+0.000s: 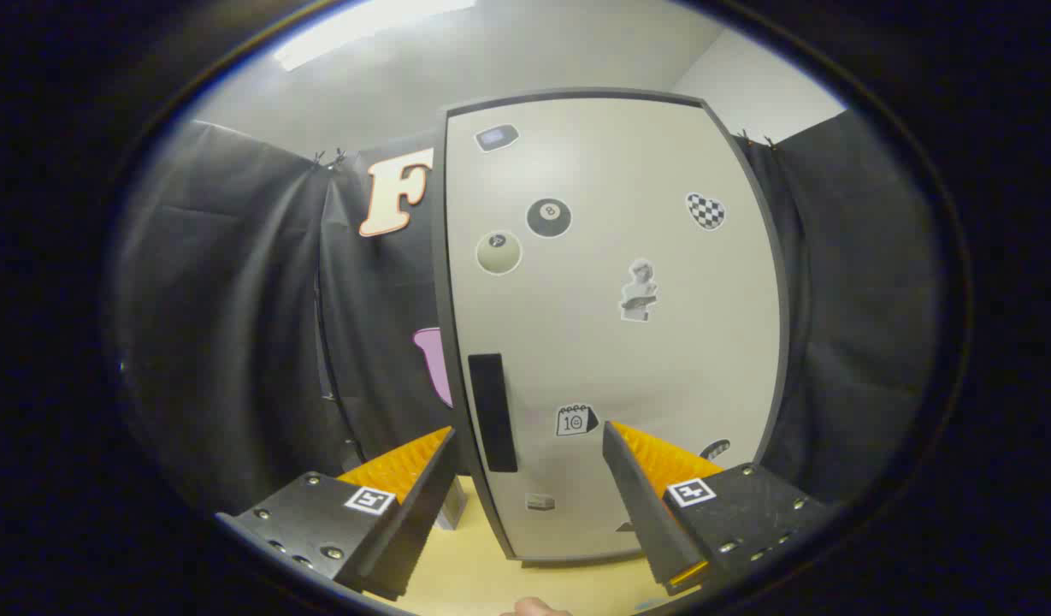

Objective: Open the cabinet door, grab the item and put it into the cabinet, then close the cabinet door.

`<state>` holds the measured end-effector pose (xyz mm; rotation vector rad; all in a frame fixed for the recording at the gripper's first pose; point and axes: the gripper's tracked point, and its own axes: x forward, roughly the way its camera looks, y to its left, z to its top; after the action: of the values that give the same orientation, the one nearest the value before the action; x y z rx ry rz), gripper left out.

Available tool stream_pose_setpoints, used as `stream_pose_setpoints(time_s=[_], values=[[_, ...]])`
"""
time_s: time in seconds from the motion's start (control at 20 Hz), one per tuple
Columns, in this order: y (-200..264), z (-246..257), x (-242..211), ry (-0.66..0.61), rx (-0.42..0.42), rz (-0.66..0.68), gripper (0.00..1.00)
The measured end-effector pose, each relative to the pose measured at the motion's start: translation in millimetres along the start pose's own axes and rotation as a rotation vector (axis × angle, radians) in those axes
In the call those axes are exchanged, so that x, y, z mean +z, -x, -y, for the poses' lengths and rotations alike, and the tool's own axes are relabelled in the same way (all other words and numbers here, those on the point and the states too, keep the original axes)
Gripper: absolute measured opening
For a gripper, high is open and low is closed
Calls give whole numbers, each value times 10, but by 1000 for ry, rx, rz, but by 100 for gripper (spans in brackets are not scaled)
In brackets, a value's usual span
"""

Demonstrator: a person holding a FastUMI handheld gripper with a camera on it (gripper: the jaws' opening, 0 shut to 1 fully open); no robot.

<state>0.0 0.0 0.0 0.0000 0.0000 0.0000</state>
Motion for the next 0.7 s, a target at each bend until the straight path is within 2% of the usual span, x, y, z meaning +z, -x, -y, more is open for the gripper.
stream_pose_setpoints(time_s=[0.55,0.6,0.7], values=[[-260,-146,-104,44,23,-16,99],[-281,-163,-97,39,23,-14,98],[-333,-198,-91,36,25,-7,87]])
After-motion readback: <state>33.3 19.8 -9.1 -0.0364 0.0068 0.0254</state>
